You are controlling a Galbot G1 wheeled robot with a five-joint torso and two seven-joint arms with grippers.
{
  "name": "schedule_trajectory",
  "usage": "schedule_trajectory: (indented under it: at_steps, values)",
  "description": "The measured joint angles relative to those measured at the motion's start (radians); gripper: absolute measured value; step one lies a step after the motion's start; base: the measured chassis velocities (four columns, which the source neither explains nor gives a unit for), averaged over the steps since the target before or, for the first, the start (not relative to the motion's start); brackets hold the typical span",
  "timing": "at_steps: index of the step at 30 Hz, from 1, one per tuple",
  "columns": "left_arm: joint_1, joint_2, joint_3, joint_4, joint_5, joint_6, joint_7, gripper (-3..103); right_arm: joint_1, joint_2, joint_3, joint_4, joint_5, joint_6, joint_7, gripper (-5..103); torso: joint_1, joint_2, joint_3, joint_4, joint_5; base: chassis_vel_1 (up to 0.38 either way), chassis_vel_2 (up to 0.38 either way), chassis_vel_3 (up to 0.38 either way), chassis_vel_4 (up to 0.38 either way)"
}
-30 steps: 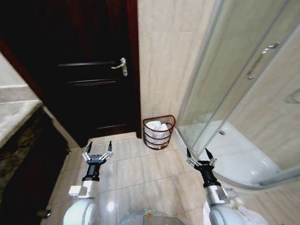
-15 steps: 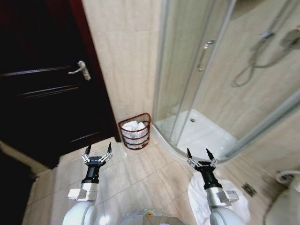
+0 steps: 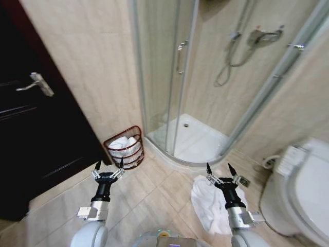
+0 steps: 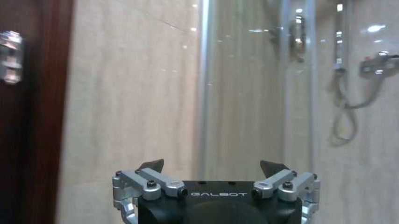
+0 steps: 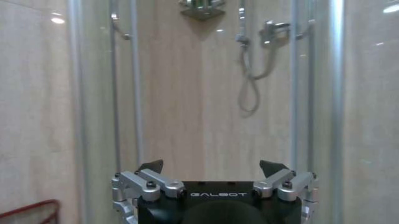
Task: Discard the used towel into the hamper.
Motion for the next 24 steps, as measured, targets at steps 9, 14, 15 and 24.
schedule_trajectory:
  at_steps: [9,14,15,24]
  values:
    - [0.002,-0.004,0.002,0.011,0.015,-0.002,0.000,100,0.001,-0.001,0.000,-0.001,0.000,0.002,0.001,100,-0.012,-0.029,-0.017,0.0001,0.0001,-0.118,-0.122,-0.125,-0.130]
    - [0.002,-0.008,0.002,0.011,0.019,-0.004,0.001,100,0.000,-0.003,0.001,-0.001,0.001,0.005,0.002,100,-0.022,-0.053,-0.030,-0.0001,0.0002,-0.128,-0.135,-0.128,-0.114]
    - [0.002,-0.008,0.002,0.011,0.019,-0.004,0.001,100,0.000,-0.003,0.001,-0.001,0.001,0.005,0.002,100,-0.022,-0.053,-0.030,-0.0001,0.0002,-0.128,-0.132,-0.136,-0.110]
    - [0.002,-0.012,0.002,0.012,0.026,-0.010,0.001,100,-0.007,-0.003,0.001,-0.002,0.002,0.015,0.003,100,-0.038,-0.090,-0.051,0.0000,0.0001,-0.121,-0.120,-0.123,-0.120]
